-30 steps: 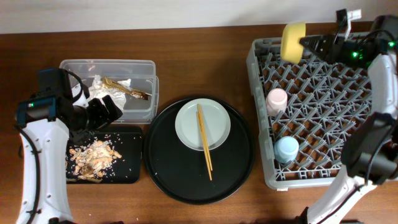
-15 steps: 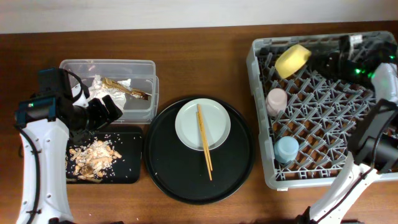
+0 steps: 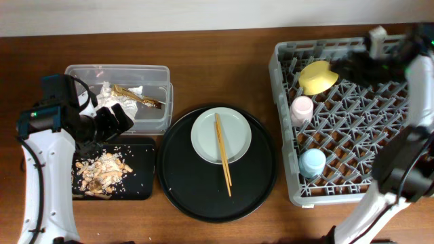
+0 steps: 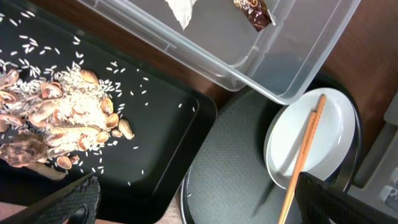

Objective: Sort waste into correct bins and load items into the dishwasher rack
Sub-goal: 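Lift the yellow bowl with the right gripper and place it in the rack, then move the right gripper to the chopsticks on the white plate and grasp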

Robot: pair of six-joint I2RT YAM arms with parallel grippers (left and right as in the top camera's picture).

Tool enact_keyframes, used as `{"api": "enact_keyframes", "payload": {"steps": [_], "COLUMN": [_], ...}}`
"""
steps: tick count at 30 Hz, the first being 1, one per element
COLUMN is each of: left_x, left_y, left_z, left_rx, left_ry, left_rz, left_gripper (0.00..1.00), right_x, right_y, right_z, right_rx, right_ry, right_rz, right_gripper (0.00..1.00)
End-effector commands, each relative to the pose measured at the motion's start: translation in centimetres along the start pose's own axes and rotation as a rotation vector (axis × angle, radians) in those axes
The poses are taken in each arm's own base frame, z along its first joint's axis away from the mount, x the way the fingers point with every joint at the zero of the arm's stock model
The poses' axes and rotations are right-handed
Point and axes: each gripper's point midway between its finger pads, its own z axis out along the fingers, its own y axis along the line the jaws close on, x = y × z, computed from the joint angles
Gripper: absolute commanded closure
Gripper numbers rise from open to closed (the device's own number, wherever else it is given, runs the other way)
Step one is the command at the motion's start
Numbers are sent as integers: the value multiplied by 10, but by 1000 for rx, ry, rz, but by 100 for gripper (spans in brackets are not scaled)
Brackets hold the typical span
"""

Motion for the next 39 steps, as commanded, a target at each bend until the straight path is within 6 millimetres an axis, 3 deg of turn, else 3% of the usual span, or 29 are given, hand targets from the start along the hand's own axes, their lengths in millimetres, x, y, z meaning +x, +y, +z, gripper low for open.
{"api": "enact_keyframes", "payload": {"steps": [1, 3, 4, 5, 7, 9, 12, 18, 20, 26, 39], "left_x": [-3, -3, -3, -2, -3, -3, -3, -3, -3, -3, -3], "left_y": [-3, -3, -3, -4, -3, -3, -3, -3, -3, -3, -3], "left_z": [-5, -5, -5, -5, -5, -5, -5, -5, -5, -5, -5], "left_rx": [15, 15, 15, 16, 15, 15, 15, 15, 15, 15, 15], "left_ry": [-15, -15, -15, -14, -15, -15, -15, -15, -15, -15, -15], "left_rz": [3, 3, 3, 6, 3, 3, 3, 3, 3, 3, 3], "left_gripper": [1, 1, 1, 1, 1, 1, 1, 1, 1, 1, 1], "right_x": [26, 65, 82, 114, 131, 166, 205, 254, 265, 279, 261], "right_y": [101, 149, 161, 179, 189, 207, 208, 161, 154, 139, 155], "right_z": [1, 24, 33, 49, 59, 85, 120, 173, 182, 201, 207], "right_rx": [245, 259, 294, 378, 414, 417, 406, 393, 365, 343, 306], "right_ry": [94, 214, 267, 349, 375, 428, 483, 524, 533, 499, 432], "right_rz": [-290, -381, -392, -412, -418, -457, -507, -461, -452, -409, -424], "right_gripper": [44, 46, 46, 46, 47, 49, 52, 80, 86, 86, 85]}}
